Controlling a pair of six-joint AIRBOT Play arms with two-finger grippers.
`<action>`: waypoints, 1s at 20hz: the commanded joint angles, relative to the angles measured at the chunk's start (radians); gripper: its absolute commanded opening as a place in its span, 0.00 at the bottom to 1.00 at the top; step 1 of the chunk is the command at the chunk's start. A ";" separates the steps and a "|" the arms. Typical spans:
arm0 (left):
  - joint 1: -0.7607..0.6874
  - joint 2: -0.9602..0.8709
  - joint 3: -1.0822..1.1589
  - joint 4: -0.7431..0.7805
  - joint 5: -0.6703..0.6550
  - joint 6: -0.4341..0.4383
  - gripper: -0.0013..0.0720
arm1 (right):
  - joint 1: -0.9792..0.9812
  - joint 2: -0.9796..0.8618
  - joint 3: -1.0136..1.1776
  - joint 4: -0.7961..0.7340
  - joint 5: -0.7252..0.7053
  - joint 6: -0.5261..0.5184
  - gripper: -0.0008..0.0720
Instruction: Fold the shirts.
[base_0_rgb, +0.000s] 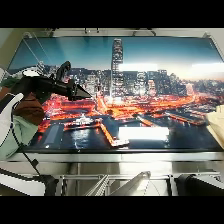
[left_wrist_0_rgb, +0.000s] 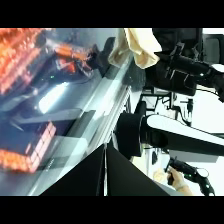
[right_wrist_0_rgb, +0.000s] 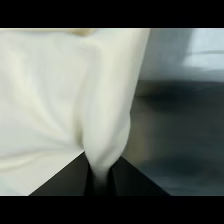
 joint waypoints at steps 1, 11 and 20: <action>-0.007 -0.001 0.000 -0.001 -0.025 0.000 0.03 | -0.054 0.007 -0.043 -0.004 -0.054 -0.042 0.22; 0.000 -0.001 0.077 -0.100 -0.081 0.001 0.02 | 0.127 0.033 0.267 0.261 0.200 -0.159 0.28; 0.098 0.186 0.101 -0.100 -0.039 -0.001 0.02 | 0.768 0.208 0.155 0.577 0.343 -0.311 0.05</action>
